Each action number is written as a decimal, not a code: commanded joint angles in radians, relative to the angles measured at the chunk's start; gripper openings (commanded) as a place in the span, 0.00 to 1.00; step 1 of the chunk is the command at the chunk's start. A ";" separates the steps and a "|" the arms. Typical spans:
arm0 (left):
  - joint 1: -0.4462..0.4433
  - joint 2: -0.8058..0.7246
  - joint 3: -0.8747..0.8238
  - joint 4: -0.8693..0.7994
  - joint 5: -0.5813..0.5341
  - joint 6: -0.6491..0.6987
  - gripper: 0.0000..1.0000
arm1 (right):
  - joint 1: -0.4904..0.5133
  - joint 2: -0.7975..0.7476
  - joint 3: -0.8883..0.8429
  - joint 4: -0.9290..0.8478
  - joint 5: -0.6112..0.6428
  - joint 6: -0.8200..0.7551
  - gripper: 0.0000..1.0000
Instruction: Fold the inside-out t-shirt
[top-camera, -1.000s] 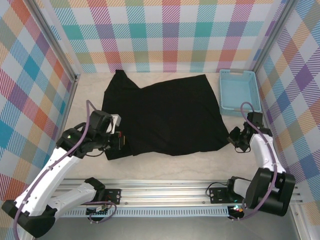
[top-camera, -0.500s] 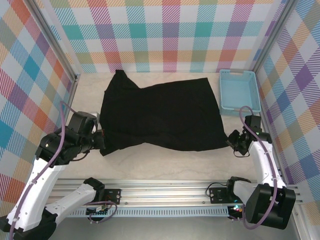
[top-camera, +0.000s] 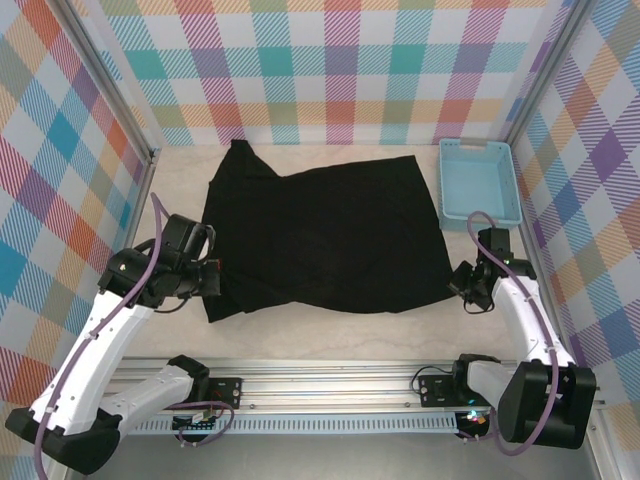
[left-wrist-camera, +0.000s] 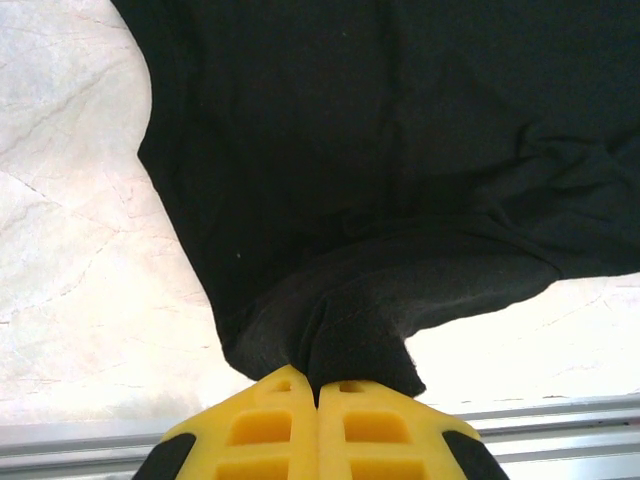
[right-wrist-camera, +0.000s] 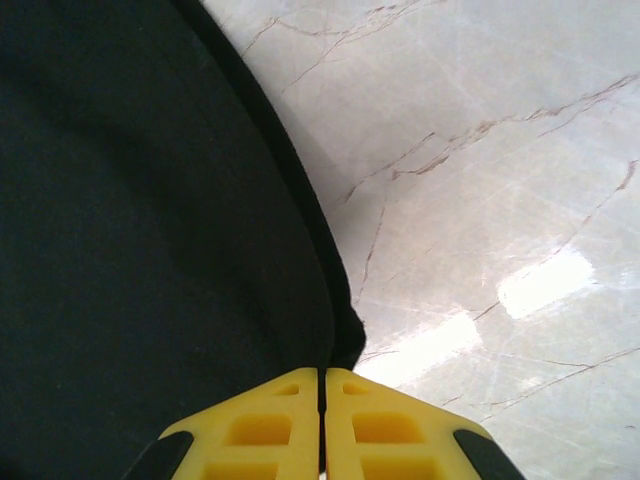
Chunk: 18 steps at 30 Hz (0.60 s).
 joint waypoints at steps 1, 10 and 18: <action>0.050 0.000 -0.002 0.031 0.017 0.047 0.00 | 0.004 0.001 0.064 -0.020 0.061 -0.032 0.08; 0.152 0.005 0.138 0.040 0.049 0.086 0.00 | 0.004 -0.015 0.093 -0.033 0.028 -0.067 0.05; 0.189 0.007 0.228 -0.010 -0.037 0.124 0.00 | 0.007 -0.081 0.109 -0.046 -0.073 -0.098 0.02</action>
